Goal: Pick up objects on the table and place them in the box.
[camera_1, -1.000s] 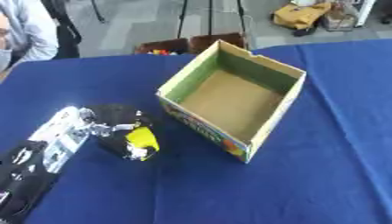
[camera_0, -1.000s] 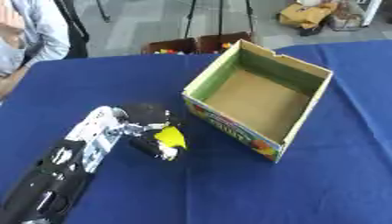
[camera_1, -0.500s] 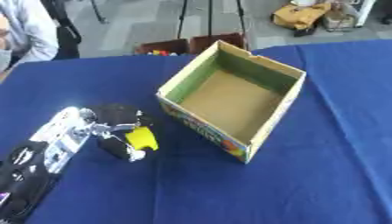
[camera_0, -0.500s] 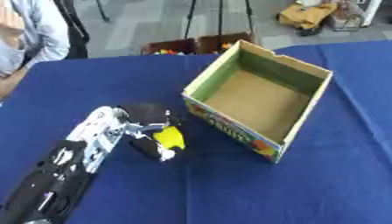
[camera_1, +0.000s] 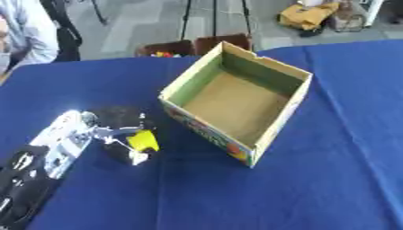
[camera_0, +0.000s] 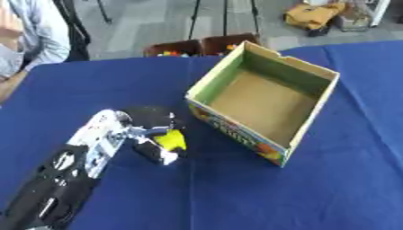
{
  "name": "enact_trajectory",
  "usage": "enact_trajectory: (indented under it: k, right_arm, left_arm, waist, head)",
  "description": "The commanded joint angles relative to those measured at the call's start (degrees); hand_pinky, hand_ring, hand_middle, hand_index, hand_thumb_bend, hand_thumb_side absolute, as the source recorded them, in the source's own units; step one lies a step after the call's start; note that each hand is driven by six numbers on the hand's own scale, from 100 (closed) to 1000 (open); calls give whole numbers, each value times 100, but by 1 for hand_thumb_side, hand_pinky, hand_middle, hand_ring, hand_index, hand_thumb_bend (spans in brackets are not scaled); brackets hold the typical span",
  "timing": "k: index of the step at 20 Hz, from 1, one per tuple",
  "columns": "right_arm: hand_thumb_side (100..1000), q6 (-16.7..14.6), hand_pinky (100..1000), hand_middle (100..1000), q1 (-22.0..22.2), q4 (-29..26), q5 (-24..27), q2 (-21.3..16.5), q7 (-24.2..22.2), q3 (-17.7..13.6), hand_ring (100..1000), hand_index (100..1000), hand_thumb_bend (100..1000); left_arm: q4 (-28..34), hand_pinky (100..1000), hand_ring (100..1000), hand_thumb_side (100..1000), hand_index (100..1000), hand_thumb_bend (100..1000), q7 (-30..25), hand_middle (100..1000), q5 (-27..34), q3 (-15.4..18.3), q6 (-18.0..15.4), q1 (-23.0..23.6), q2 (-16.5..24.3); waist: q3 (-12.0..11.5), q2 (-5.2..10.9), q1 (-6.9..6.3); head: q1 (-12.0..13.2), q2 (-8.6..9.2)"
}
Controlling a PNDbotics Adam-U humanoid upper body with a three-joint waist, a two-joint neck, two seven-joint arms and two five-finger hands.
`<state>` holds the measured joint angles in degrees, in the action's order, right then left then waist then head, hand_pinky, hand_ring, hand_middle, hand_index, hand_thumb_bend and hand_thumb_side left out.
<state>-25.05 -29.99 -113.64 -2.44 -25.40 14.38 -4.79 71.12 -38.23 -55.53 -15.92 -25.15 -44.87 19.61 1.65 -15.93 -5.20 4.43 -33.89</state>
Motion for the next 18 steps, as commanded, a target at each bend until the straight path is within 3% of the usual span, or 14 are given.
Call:
enact_trajectory:
  k: [1, 18]
  right_arm:
    - [497, 9, 784, 602, -57, -95, -58, -63, 49, -52, 780, 820, 100]
    - [497, 47, 786, 602, -18, -95, -114, -65, 129, -73, 780, 818, 100]
  left_arm:
    - [13, 100, 409, 549, 961, 100, -704, 696, 19, 7, -643, 18, 123]
    - [847, 100, 431, 511, 923, 100, -426, 687, 483, 189, -559, 87, 624]
  waist:
    - [-12, 39, -63]
    - [-84, 71, -27]
  head:
    - [-8, 44]
    - [-60, 82]
